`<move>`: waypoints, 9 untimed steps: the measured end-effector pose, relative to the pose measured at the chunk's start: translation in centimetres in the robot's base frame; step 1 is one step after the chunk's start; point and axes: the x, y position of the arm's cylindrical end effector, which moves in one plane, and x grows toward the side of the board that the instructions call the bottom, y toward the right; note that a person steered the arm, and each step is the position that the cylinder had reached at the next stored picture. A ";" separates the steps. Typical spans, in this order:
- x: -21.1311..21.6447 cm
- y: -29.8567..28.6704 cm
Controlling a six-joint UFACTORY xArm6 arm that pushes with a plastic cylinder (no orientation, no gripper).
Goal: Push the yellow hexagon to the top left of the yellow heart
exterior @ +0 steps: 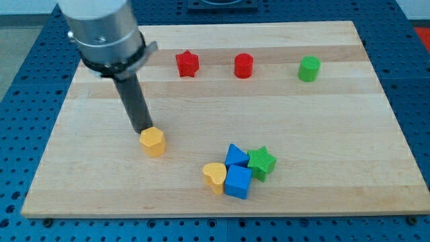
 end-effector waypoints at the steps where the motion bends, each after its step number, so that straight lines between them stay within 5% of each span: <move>1: 2.7 3.3; 4: 6.6 -2.3; 7: 6.4 4.5; 9: 6.2 4.2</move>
